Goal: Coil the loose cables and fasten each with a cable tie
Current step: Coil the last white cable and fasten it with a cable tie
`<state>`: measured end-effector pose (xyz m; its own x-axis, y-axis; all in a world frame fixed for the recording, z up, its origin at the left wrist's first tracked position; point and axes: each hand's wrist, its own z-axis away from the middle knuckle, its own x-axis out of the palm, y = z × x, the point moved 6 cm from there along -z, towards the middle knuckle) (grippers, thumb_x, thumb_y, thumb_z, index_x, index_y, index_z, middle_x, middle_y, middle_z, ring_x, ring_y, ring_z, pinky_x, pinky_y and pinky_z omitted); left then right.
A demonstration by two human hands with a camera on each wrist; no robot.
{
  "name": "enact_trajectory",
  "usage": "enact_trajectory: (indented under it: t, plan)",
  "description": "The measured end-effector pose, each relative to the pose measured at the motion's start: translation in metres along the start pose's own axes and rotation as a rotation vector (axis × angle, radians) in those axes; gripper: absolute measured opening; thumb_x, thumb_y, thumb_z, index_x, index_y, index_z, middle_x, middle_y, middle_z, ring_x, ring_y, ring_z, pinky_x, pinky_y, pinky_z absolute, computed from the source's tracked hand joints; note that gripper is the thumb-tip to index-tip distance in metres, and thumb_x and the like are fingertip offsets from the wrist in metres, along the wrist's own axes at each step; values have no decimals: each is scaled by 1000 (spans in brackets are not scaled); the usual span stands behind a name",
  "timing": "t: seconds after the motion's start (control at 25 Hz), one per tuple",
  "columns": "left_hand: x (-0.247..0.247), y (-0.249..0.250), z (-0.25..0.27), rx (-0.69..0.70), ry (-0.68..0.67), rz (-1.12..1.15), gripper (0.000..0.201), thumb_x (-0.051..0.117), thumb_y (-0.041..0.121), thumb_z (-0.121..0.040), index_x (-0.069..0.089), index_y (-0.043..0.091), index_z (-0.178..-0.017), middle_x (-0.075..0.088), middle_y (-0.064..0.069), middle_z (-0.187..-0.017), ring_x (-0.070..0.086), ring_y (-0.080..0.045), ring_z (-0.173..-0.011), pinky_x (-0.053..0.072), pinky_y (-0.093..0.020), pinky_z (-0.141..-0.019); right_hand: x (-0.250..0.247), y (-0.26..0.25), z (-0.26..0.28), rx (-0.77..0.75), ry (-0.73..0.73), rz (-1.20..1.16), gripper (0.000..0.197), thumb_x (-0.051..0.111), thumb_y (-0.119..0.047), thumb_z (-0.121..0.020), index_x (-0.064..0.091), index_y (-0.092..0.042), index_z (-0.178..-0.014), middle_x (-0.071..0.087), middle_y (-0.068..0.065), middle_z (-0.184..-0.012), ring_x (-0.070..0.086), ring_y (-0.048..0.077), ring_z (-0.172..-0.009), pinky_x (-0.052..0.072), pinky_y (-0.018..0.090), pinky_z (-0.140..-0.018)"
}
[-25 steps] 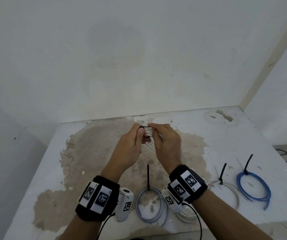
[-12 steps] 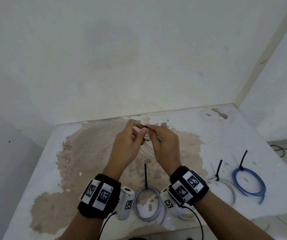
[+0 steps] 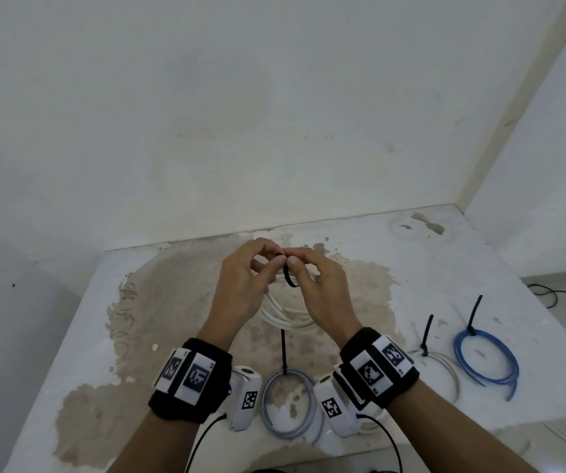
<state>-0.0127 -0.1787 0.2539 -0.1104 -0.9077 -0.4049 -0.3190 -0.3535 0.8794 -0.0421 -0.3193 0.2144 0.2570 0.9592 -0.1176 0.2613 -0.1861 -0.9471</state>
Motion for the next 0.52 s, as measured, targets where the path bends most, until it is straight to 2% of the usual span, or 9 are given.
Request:
enact_trajectory:
  t: [0.12, 0.24, 0.28, 0.4, 0.52]
  plan:
    - [-6, 9, -8, -9, -20, 29, 7, 67, 16, -89, 65, 22, -87, 67, 13, -79, 64, -8, -64, 50, -24, -55, -6, -1, -8, 56, -44, -48, 15, 61, -20, -99, 74, -16, -106, 74, -7, -100, 67, 2, -94, 51, 17, -82]
    - [-18, 35, -20, 116, 41, -16, 6, 68, 18, -88, 64, 21, -86, 67, 12, -81, 65, -7, -69, 46, -16, -57, -6, 1, -9, 130, -84, -133, 16, 60, -20, -99, 72, -12, -106, 71, -7, -90, 60, -7, -62, 43, 6, -57]
    - [-20, 45, -22, 173, 52, -58, 6, 69, 19, -88, 63, 21, -86, 67, 11, -82, 64, -7, -71, 44, -13, -58, -6, 0, -10, 143, -81, -164, 17, 59, -19, -100, 72, -10, -107, 69, -7, -86, 58, -8, -57, 41, 6, -53]
    - [-18, 54, -19, 224, 62, -123, 6, 69, 21, -88, 64, 23, -86, 67, 13, -85, 63, -6, -79, 43, -12, -59, -9, 4, -11, 173, -72, -204, 16, 60, -18, -99, 73, -10, -105, 66, -14, -72, 56, -7, -53, 40, 5, -49]
    - [-7, 38, -15, 160, 16, -45, 8, 67, 22, -89, 62, 28, -87, 69, 12, -88, 66, -5, -86, 49, -19, -71, -14, 10, -9, 198, -49, -193, 15, 61, -16, -99, 74, -13, -104, 65, -12, -73, 56, -5, -51, 39, 6, -48]
